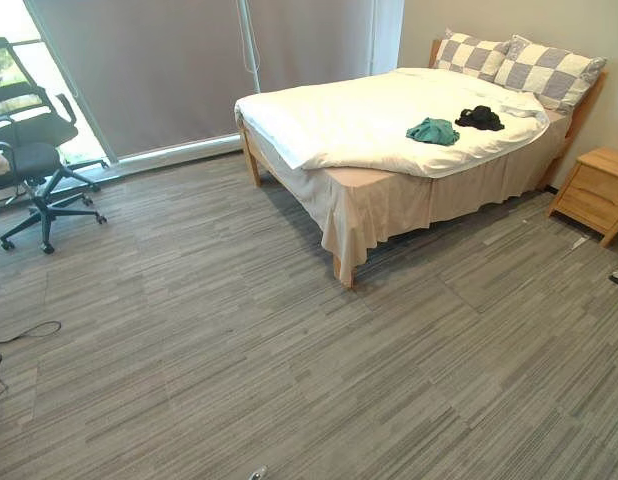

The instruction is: Tidy up the quilt and then pick up the clothes from the bed and put them into the laundry hamper.

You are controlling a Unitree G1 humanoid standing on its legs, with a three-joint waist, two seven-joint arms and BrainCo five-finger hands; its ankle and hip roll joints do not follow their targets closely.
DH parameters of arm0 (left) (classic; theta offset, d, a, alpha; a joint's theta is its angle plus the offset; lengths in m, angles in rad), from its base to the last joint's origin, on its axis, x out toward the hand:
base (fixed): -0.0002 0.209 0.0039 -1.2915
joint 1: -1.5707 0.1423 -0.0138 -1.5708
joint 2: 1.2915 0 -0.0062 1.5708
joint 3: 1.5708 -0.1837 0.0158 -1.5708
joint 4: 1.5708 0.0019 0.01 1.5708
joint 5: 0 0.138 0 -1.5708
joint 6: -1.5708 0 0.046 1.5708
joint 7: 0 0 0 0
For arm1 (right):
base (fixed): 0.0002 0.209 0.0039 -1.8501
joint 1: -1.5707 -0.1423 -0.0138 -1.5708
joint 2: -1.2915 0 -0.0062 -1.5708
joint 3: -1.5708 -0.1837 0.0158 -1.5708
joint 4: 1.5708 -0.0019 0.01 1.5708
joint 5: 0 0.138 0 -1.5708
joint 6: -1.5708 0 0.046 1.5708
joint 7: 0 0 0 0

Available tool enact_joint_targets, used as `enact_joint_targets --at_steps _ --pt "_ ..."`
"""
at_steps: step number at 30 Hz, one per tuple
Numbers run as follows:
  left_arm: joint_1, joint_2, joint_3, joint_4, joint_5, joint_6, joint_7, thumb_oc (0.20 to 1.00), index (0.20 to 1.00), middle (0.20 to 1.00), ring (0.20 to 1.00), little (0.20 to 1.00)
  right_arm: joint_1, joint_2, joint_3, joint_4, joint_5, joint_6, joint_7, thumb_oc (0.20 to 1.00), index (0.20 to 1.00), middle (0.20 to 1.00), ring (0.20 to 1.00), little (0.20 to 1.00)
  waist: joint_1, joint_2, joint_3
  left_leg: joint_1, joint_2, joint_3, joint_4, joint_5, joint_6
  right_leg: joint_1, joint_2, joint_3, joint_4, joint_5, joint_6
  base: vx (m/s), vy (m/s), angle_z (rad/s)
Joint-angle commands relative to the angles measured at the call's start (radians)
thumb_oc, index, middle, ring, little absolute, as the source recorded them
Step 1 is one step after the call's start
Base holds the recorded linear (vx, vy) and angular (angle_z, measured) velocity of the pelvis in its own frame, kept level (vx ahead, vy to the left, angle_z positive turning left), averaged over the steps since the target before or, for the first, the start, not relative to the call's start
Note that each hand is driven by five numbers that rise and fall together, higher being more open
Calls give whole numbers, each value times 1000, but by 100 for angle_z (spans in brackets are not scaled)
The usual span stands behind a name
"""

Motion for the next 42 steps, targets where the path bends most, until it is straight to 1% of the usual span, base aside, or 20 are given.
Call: enact_joint_targets --at_steps 1,2,3,6,11,20,31,36,38,41,42 --pt "-56 -16 16 33 0 23 5 1000 1000 1000 1000 1000 -60 19 -9 9 59 -2 -13 1000 1000 1000 1000 1000 -5 -14 63 43 8 -113 -139 47 -26 122 -77 38 -154 73 114 0 0 0" --pt "-54 -16 15 34 5 26 5 1000 1000 1000 1000 1000 -59 19 -11 7 58 -1 -13 1000 1000 1000 1000 1000 -6 -14 62 43 8 -113 -139 47 -26 123 -77 39 -155 73 114 0 0 0" --pt "-52 -20 12 39 3 13 8 1000 1000 1000 1000 1000 -57 20 -16 9 55 -2 -14 1000 1000 1000 1000 1000 -8 -13 59 43 9 -112 -140 47 -27 123 -77 41 -156 72 114 0 0 0" --pt "-51 -22 16 39 -25 19 0 1000 1000 1000 1000 1000 -57 22 -14 7 52 0 -15 1000 1000 1000 1000 1000 -8 -13 60 42 8 -110 -139 48 -27 123 -76 41 -157 72 113 0 0 0" --pt "-50 -29 11 38 -23 14 1 1000 1000 1000 1000 1000 -59 22 -9 1 49 -1 -25 1000 1000 1000 1000 1000 -6 -15 63 40 9 -110 -137 47 -27 122 -75 38 -155 69 111 0 0 0" --pt "-56 -24 2 37 4 30 14 1000 1000 1000 1000 1000 -60 20 -1 -13 53 -6 -47 1000 1000 1000 1000 1000 -4 -21 76 38 11 -108 -134 46 -25 119 -74 38 -151 70 111 0 0 0" --pt "-48 -28 12 43 -1 32 45 1000 1000 1000 1000 1000 -50 22 -4 -19 70 -13 -69 1000 1000 1000 1000 1000 0 -27 85 40 13 -110 -125 39 -25 120 -81 28 -139 62 112 26 12 0" --pt "-48 -24 28 49 -12 31 46 1000 1000 1000 1000 1000 -55 21 -12 -17 76 -16 -80 1000 1000 1000 1000 1000 2 -31 101 22 15 -111 -75 18 -19 101 -101 32 -78 37 119 63 70 0" --pt "-50 -16 37 55 -5 27 44 1000 1000 1000 1000 1000 -66 24 -15 -19 94 -25 -88 1000 1000 1000 1000 1000 4 -40 123 -11 5 -112 10 -16 -4 72 -118 51 4 14 127 80 106 -1" --pt "-54 -3 49 59 4 24 42 1000 1000 1000 1000 1000 -78 27 -15 -30 108 -33 -90 1000 1000 1000 1000 1000 9 -48 142 -44 -4 -107 89 -45 11 50 -132 59 79 -10 131 57 74 -1" --pt "-59 2 54 58 6 26 41 1000 1000 1000 1000 1000 -82 29 -15 -38 116 -39 -93 1000 1000 1000 1000 1000 13 -50 148 -60 -8 -105 119 -58 22 42 -140 62 116 -23 132 42 69 -5"
